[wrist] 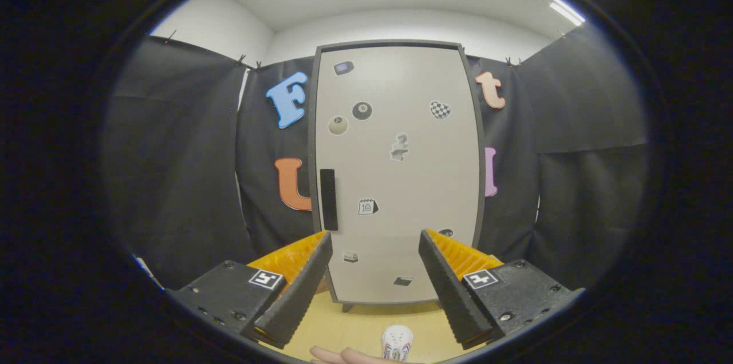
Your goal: Open the shoe cabinet door, grab the shoes and put them into the shoe cabinet, then close the shoe cabinet door.
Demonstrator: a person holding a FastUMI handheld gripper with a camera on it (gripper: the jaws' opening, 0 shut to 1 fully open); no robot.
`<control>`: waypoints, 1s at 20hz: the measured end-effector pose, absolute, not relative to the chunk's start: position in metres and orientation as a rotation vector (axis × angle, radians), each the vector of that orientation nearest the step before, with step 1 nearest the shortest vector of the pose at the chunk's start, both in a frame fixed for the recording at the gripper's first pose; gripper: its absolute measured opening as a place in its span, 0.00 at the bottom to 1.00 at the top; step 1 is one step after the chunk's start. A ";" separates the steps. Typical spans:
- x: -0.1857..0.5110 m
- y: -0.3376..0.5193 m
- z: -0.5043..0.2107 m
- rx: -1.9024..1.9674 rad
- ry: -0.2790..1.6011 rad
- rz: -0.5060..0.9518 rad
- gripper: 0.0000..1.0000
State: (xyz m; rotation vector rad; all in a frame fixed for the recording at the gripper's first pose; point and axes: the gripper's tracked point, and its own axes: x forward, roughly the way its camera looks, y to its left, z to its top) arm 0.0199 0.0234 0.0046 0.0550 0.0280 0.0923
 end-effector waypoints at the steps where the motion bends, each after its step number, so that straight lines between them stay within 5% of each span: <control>1: 0.026 0.029 0.006 0.053 0.024 0.100 0.99; 15: 0.214 0.111 -0.024 0.018 0.026 0.093 0.99; 20: 0.243 0.119 -0.022 0.101 0.030 0.095 0.91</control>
